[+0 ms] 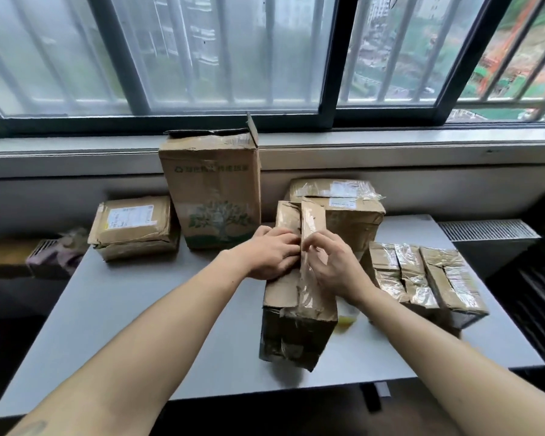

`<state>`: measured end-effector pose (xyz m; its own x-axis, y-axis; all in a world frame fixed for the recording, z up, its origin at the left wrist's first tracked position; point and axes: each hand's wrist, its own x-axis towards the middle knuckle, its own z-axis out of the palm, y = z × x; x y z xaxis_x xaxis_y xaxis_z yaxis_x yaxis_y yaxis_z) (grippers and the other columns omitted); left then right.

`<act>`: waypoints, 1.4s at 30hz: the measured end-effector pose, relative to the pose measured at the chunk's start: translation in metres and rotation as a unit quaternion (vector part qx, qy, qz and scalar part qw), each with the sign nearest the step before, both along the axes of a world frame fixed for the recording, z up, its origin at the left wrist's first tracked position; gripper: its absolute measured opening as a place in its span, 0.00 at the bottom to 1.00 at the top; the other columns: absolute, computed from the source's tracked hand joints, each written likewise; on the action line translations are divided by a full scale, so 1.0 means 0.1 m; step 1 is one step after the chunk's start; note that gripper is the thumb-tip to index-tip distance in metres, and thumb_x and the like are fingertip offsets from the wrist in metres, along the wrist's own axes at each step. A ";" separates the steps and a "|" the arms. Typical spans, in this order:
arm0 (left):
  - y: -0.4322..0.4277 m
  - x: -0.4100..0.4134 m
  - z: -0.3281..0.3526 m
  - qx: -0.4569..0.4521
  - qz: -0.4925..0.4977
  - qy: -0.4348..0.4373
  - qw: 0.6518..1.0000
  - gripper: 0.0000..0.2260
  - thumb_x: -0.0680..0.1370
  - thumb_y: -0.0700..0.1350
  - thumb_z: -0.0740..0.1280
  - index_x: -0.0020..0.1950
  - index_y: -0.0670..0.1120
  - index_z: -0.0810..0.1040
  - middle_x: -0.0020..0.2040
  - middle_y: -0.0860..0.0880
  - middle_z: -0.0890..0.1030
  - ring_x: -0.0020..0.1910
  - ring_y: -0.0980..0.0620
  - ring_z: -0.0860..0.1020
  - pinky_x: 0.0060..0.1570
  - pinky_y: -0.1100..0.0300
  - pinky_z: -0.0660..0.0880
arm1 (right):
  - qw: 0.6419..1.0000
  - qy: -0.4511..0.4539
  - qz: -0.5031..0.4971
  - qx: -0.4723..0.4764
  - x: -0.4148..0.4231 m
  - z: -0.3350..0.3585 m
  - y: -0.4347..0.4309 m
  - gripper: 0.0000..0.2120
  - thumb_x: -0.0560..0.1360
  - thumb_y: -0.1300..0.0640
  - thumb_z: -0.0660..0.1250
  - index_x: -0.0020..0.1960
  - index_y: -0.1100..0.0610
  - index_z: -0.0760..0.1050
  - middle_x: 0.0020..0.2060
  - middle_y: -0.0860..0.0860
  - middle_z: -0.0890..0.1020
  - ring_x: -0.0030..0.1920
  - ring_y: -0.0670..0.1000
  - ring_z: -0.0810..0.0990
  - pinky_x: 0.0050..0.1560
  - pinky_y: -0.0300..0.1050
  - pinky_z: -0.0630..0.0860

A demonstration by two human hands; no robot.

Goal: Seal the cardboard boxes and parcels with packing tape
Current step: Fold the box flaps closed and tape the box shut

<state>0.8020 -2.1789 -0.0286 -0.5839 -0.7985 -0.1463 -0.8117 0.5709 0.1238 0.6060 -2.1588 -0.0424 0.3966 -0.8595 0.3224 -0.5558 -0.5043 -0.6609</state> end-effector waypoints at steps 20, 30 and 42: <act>0.48 0.75 -0.01 -0.096 0.132 0.231 0.959 0.06 0.77 0.52 0.59 0.41 0.54 0.69 0.39 0.59 0.70 0.45 0.57 0.66 0.56 0.51 0.63 | 0.989 0.012 0.149 -0.019 0.67 -0.06 -0.01 0.07 0.77 0.63 0.62 0.51 0.55 0.77 0.49 0.49 0.82 0.51 0.53 0.79 0.56 0.52 0.75; 0.52 0.75 -0.12 -0.082 0.176 0.206 0.959 0.11 0.80 0.54 0.56 0.48 0.49 0.73 0.51 0.51 0.68 0.52 0.53 0.61 0.57 0.51 0.58 | 0.992 -0.042 0.117 0.018 0.72 -0.10 0.05 0.09 0.77 0.61 0.65 0.54 0.51 0.80 0.50 0.46 0.84 0.52 0.49 0.81 0.56 0.52 0.76; 0.52 0.67 -0.25 -0.100 0.232 0.211 0.944 0.12 0.81 0.52 0.52 0.52 0.48 0.71 0.59 0.47 0.67 0.58 0.51 0.60 0.62 0.52 0.54 | 0.994 -0.008 0.090 0.064 0.83 -0.19 0.13 0.13 0.82 0.56 0.64 0.65 0.59 0.74 0.59 0.53 0.76 0.62 0.49 0.74 0.67 0.49 0.69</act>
